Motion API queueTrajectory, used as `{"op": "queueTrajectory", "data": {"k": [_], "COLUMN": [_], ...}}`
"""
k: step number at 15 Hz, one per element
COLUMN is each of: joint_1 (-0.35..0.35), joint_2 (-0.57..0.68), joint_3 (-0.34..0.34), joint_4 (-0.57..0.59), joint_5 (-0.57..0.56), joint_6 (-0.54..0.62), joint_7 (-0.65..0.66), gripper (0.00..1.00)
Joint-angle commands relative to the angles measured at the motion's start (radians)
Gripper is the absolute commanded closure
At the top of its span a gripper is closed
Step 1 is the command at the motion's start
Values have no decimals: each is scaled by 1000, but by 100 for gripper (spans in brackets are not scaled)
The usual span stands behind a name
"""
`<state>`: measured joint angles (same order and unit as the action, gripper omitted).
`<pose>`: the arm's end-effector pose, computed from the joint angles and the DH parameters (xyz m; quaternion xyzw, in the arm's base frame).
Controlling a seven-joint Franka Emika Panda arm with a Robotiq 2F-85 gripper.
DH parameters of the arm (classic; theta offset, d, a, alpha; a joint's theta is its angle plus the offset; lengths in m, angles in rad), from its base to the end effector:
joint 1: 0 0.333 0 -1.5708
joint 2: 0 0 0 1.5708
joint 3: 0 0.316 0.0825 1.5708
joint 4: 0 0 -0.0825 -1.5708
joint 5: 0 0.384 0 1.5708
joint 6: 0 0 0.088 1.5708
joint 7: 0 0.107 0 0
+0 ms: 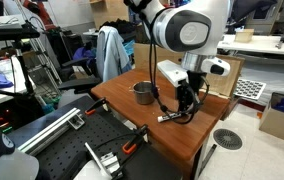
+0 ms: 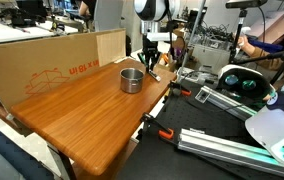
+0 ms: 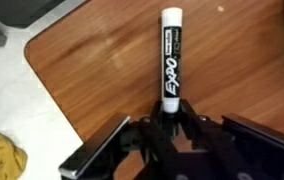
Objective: Remove the marker from the pot and put it on the table
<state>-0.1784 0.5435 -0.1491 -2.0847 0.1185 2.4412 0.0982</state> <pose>0.5316 -0.1828 0.1486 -0.9640 0.2507 0.0888 0.0049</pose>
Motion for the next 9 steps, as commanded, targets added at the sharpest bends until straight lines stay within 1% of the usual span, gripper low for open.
{"op": "queueTrajectory", "data": {"k": [1, 2, 9], "joint_1": [20, 25, 38], "joint_2": [48, 48, 63], "joint_3": [-12, -13, -15], "joint_4": [56, 62, 81], "joint_5": [-33, -39, -51], "joint_6": [-39, -46, -49], "joint_7": [28, 37, 54], "gripper": [52, 51, 1]}}
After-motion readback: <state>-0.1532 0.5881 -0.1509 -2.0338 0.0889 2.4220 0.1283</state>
